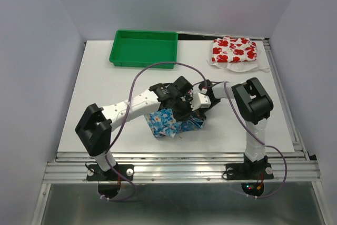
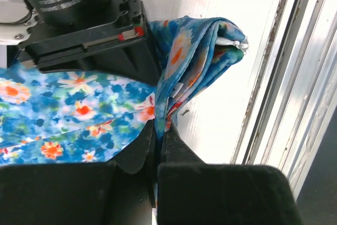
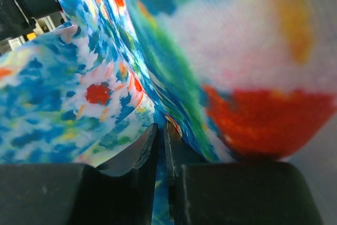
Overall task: Fold and stack the skirts
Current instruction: Fold the skirt
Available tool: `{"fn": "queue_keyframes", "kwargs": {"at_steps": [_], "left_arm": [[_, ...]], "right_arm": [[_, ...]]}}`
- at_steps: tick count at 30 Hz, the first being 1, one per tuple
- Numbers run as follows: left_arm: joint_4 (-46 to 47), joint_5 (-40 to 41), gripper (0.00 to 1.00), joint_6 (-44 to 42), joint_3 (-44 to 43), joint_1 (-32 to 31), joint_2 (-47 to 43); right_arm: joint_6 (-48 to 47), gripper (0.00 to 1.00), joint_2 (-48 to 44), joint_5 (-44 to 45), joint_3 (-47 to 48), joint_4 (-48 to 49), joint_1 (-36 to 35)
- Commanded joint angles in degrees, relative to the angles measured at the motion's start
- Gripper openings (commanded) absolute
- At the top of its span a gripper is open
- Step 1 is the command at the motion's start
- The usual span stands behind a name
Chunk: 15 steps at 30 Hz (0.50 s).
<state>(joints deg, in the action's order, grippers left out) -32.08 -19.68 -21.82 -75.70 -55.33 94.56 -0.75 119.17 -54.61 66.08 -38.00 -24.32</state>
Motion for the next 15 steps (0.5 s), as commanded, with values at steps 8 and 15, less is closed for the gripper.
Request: {"fn": "queue_keyframes", "kwargs": {"at_steps": [8,15], "left_arm": [[-0.19,-13.36,0.0,-11.22,4.06,11.64,3.87],[7.89,-13.19,0.0,-11.31,9.86,12.62,5.89]], "right_arm": [[-6.45,0.17,2.47,19.19,-0.34,0.56,-0.91],[-5.4,0.2,2.03,20.77,3.34,-1.72,-0.91]]}}
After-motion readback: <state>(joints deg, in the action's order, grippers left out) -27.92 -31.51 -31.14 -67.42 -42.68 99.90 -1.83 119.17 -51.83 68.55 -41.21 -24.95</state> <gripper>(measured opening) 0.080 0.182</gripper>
